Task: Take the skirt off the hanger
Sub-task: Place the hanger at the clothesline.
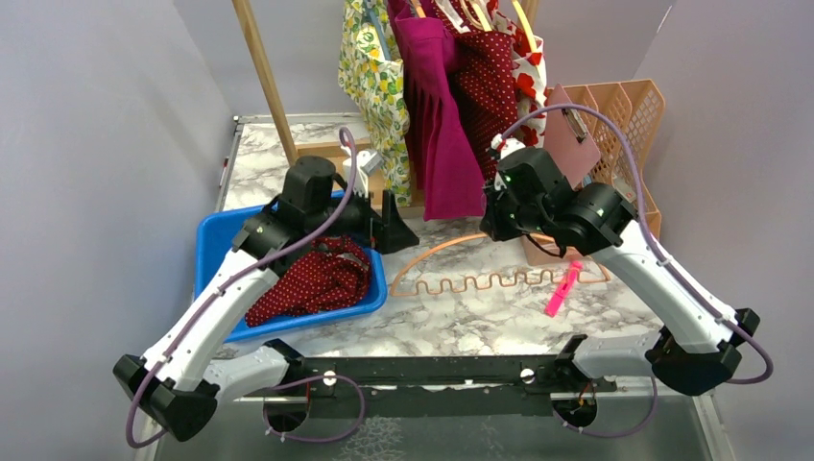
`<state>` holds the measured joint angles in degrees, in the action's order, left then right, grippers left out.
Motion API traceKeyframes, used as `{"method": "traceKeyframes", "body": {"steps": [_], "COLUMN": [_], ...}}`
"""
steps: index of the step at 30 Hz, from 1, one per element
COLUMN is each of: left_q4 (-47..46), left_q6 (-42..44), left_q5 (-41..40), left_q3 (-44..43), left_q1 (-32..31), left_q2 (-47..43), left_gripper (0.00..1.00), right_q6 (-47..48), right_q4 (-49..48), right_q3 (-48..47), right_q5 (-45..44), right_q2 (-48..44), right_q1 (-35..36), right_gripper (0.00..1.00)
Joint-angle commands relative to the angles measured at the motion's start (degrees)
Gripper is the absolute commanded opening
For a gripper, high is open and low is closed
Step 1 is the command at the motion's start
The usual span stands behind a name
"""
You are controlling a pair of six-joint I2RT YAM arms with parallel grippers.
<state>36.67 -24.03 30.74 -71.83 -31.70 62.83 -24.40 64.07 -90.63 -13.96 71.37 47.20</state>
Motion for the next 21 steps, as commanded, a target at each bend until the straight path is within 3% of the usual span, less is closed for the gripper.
{"method": "traceKeyframes", "body": {"steps": [1, 6, 13, 18, 21], "left_q4": [-9.3, -7.7, -7.8, -9.7, -12.3], "left_q6": [3.7, 6.6, 6.2, 5.4, 3.8], "left_q5": [5.3, 14.0, 19.3, 21.4, 22.5], "left_q3": [7.0, 11.8, 16.0, 17.2, 17.4], "left_q1": [-1.9, -2.4, -3.1, -3.3, -3.3], "left_q2": [-5.0, -5.4, -9.8, -9.7, -9.2], "left_gripper": [0.94, 0.87, 0.88, 0.73, 0.58], "right_q6": [2.9, 5.9, 5.7, 7.0, 7.2], "right_q4": [0.3, 1.4, -0.2, -3.1, -4.6], "right_q3": [-0.8, -3.0, -6.8, -5.7, -5.0], "right_q5": [7.5, 9.9, 19.3, 28.2, 31.0], "right_q2": [-0.1, 1.9, 4.2, 4.8, 4.9], "right_q1": [-1.9, -2.7, -2.9, -2.9, -2.9], "right_gripper": [0.01, 0.01, 0.01, 0.01, 0.01]}}
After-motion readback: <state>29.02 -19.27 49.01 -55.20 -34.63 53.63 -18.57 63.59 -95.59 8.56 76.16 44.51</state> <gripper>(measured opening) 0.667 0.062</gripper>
